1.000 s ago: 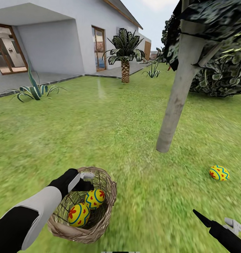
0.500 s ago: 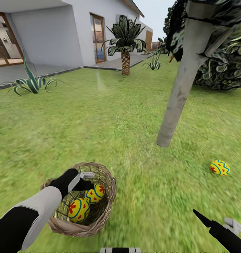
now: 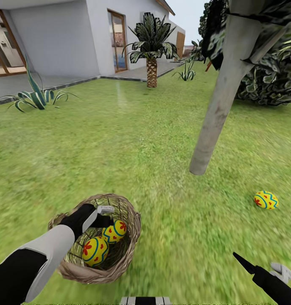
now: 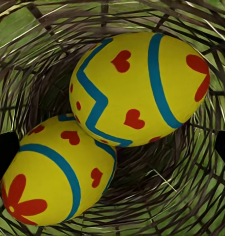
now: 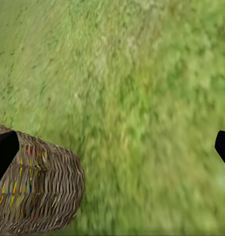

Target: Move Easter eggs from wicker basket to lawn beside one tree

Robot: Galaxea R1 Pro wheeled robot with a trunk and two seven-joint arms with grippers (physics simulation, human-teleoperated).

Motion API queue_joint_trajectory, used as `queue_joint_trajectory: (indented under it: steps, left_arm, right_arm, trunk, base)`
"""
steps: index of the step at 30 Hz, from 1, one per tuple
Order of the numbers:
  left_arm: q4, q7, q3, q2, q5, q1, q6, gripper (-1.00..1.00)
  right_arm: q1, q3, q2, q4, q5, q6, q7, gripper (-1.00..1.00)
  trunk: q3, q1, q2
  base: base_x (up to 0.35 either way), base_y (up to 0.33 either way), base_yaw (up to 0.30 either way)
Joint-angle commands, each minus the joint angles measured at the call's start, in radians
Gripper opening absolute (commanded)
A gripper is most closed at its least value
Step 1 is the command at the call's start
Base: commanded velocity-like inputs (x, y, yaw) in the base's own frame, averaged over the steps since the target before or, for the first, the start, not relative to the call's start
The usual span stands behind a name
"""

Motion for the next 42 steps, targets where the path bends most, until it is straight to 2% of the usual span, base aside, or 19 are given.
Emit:
queue_joint_trajectory:
  steps: [1,11,13,15,18,20,34,42]
  left_arm:
    - [-0.001,0.0,-0.013,0.001,0.006,0.0,-0.002,1.0]
    - [-0.002,0.001,-0.045,0.002,0.006,0.002,-0.038,1.0]
    - [-0.002,0.001,-0.06,0.002,0.005,0.003,-0.05,1.0]
    - [-0.001,0.002,-0.097,0.001,0.006,0.004,-0.071,1.0]
    - [-0.001,0.002,-0.135,0.001,0.006,0.005,-0.087,1.0]
    - [-0.001,0.002,-0.148,0.001,0.006,0.005,-0.092,1.0]
    - [-0.002,0.003,-0.165,-0.001,0.006,0.007,-0.107,1.0]
    - [-0.001,-0.001,-0.199,-0.002,0.006,0.006,-0.139,1.0]
  right_arm:
    - [0.0,-0.001,0.0,-0.001,-0.006,0.007,0.0,1.0]
    - [0.0,-0.001,0.0,-0.001,-0.006,0.007,0.001,1.0]
    - [0.0,-0.001,0.0,-0.001,-0.006,0.007,0.001,1.0]
    - [0.0,-0.001,0.0,-0.001,-0.006,0.007,0.001,1.0]
    - [0.001,-0.001,0.0,-0.001,-0.006,0.007,0.002,1.0]
    - [0.001,-0.001,0.0,-0.001,-0.006,0.007,0.002,1.0]
    - [0.0,-0.001,0.0,-0.001,-0.006,0.007,0.002,1.0]
    - [0.001,-0.001,0.0,-0.001,-0.006,0.008,0.002,1.0]
  trunk:
    - [-0.005,0.0,-0.001]
    - [-0.043,0.005,-0.003]
    - [-0.051,0.006,-0.003]
    - [-0.059,0.007,-0.004]
    - [-0.059,0.007,-0.004]
    - [-0.059,0.007,-0.004]
    - [-0.059,0.007,-0.004]
    - [-0.059,0.007,-0.004]
  base:
    - [0.0,0.0,0.0]
    - [0.0,0.0,0.0]
    - [0.0,0.0,0.0]
    - [0.0,0.0,0.0]
    - [0.0,0.0,0.0]
    - [0.0,0.0,0.0]
    - [0.0,0.0,0.0]
    - [0.0,0.0,0.0]
